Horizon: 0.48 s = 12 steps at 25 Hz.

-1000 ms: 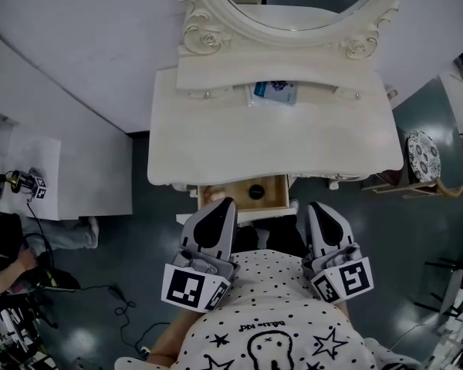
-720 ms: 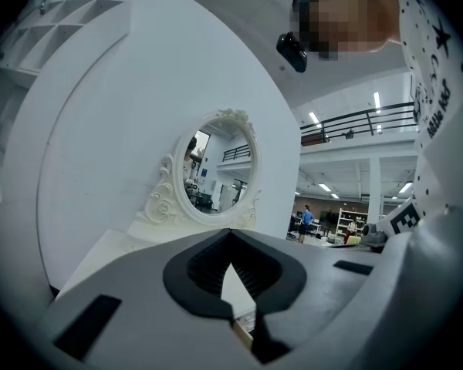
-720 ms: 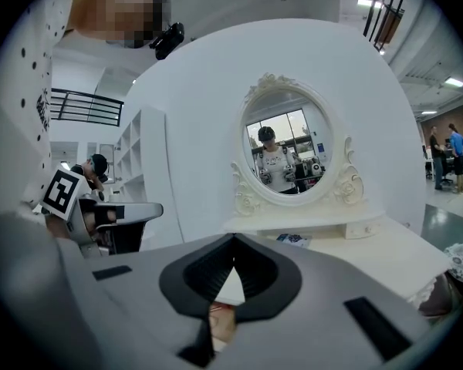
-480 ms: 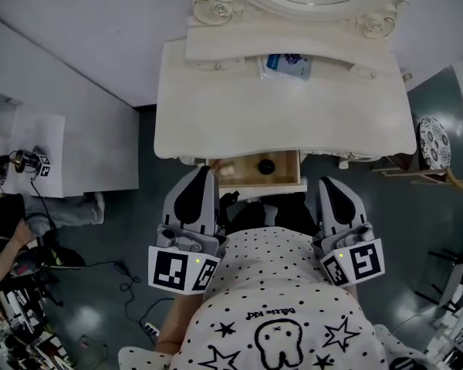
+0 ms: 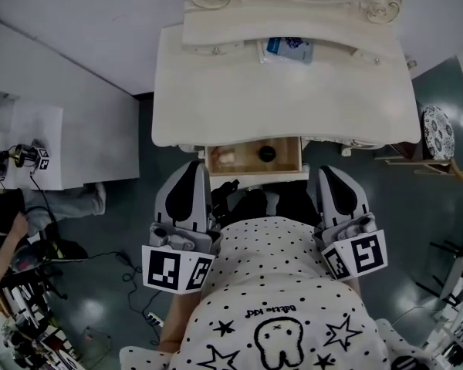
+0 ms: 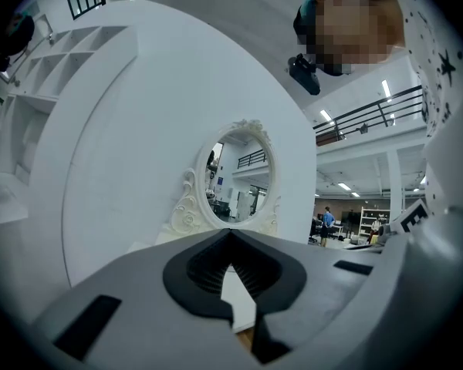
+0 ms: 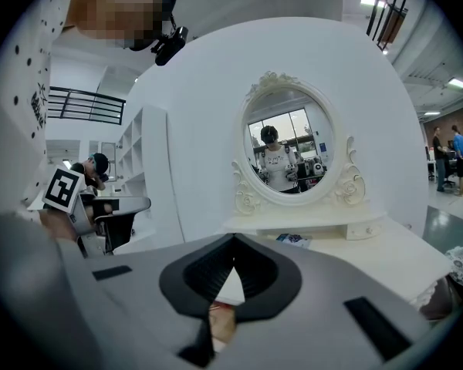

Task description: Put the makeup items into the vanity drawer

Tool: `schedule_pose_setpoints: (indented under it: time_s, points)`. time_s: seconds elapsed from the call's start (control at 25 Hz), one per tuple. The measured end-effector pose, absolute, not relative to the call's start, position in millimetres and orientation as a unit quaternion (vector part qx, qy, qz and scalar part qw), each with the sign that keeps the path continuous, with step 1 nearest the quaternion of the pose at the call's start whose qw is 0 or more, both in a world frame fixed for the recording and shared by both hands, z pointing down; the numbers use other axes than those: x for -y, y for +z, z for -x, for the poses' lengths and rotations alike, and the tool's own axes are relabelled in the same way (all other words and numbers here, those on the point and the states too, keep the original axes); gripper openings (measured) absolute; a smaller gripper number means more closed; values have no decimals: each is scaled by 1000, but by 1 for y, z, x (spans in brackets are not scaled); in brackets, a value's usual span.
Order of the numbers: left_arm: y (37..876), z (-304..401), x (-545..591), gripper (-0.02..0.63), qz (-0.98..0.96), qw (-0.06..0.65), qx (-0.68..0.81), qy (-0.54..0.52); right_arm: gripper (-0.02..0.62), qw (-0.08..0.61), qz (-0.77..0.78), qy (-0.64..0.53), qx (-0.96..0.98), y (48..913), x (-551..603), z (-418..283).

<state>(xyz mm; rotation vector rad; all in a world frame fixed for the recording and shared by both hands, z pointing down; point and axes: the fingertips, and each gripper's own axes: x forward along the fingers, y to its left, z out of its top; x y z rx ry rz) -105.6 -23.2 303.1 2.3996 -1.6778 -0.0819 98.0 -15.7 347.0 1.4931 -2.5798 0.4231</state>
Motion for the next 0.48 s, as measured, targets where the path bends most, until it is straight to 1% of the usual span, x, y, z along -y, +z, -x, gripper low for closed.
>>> schedule_pose_setpoints:
  time_s: [0.48]
  points:
    - [300, 101, 23, -4, -816, 103, 567, -33, 8, 68, -490, 144, 857, 350, 14, -97]
